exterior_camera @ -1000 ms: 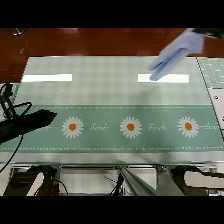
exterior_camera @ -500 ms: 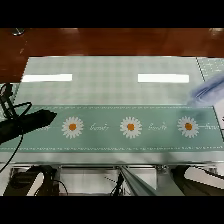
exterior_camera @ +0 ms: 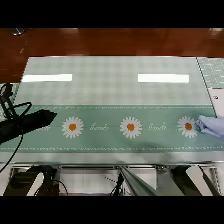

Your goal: Fold the shirts.

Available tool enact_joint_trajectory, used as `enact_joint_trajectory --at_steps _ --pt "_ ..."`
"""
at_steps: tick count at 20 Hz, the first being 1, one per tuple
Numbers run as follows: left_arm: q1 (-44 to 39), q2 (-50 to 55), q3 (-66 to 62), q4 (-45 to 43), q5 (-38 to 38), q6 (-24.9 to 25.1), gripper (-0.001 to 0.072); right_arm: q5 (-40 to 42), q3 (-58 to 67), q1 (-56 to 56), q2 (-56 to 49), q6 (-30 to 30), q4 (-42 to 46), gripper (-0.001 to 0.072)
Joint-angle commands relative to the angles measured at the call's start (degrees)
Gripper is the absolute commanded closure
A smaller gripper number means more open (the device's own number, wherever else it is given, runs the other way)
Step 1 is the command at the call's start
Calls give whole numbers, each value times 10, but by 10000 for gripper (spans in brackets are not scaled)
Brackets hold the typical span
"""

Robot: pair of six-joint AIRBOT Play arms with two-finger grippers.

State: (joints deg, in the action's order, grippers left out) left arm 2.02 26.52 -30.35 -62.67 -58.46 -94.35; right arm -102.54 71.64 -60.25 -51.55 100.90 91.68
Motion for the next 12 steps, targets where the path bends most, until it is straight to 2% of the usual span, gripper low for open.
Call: enact_joint_trajectory --at_steps 1,3,5,6,7,8,10,11,12 --pt "0 0 0 10 7 0 682 9 -128 -31 81 23 133 76" --pt "0 0 0 23 29 1 681 22 -141 -31 81 17 118 77" --pt "1 5 -8 27 68 22 681 79 -123 -31 81 2 60 88" --pt "2 19 -24 27 75 30 681 123 -103 -31 78 -3 -5 201" --pt "2 45 -57 28 76 42 681 166 -80 -31 70 -26 -97 453" --pt "2 80 -97 40 81 62 681 216 -58 -23 56 -57 -240 680" --pt "0 176 -200 135 80 150 682 297 -25 64 26 -114 -486 691" --pt "-7 233 -267 190 54 179 683 334 -19 143 19 -146 -532 691" --pt "-23 283 -334 211 26 193 683 371 -18 243 13 -168 -515 691"
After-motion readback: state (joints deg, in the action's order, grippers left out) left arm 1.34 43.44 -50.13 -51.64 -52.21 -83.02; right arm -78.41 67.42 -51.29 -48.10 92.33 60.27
